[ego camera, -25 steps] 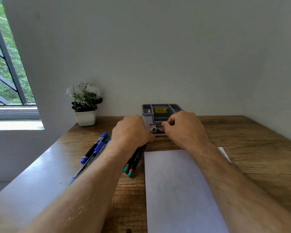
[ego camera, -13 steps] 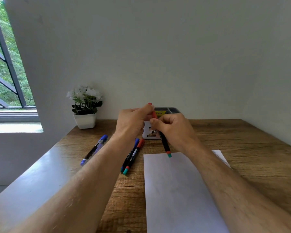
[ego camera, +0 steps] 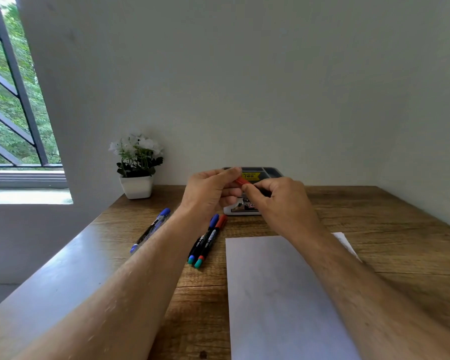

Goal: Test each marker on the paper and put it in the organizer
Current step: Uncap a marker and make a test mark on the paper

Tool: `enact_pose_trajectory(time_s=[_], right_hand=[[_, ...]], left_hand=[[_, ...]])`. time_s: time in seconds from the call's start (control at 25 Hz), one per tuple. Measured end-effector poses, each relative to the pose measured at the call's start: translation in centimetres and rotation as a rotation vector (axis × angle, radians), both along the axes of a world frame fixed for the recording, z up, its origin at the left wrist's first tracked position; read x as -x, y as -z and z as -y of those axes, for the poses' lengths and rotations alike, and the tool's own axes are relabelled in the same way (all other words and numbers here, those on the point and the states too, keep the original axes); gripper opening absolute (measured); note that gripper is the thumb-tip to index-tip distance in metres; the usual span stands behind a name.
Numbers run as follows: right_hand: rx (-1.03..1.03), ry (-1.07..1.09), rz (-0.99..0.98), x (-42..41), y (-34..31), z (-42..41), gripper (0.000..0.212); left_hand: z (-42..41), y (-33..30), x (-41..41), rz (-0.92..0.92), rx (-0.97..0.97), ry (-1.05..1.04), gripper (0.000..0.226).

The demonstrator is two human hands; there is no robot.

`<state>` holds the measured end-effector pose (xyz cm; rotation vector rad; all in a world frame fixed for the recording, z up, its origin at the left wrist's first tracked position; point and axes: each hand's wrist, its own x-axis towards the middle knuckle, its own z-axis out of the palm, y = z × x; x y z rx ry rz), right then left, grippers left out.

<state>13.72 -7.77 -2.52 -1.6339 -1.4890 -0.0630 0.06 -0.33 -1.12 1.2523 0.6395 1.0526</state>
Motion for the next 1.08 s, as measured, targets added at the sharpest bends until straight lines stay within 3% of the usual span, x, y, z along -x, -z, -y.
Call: enact_pose_trajectory(time_s=[0.4,0.56,0.68,0.76,0.84,0.88,0.96,1.08], right_hand=[[0.088,0.123,0.100,-0.9,-0.2,0.1,0.045],[-0.035,0.042,-0.151,-1.1,-0.4,0.6,0.044],[-0.111,-0.040,-0.334,-0.6,-0.3,0.5,0.042],[-0.109,-0.073,-0.408,-0.6,0.0,0.3,0.035],[-0.105,-0.119,-0.491,-0.5,0.1,0.3,0.020],[-0.113,-0.132,-0.520,-0.5,0.2,0.3,0.022],[-0.152,-0.134,-0.572,-0.2,0.4,0.5,0.031],[-0.197,-0.113,-0.698,0.2,0.4,0.5,0.025]], left_hand=[[-0.7,-0.7,1.2,0.047,0.051,0.046,0.014],[-1.1,-1.0,1.9,0.155,0.155,0.106,0.016],[-0.8,-0.6,1.3,0.103,0.147,0.186,0.027],[-0.5,-0.5,1.0,-0.111,0.000,0.230,0.032],[0.0,-0.9,1.1,-0.483,-0.244,0.217,0.019],[0.2,-1.1,1.3,-0.675,-0.380,0.197,0.012],[0.4,-1.0,1.5,-0.963,-0.610,0.252,0.019],[0.6,-0.5,0.9,-1.214,-0.676,0.328,0.029]])
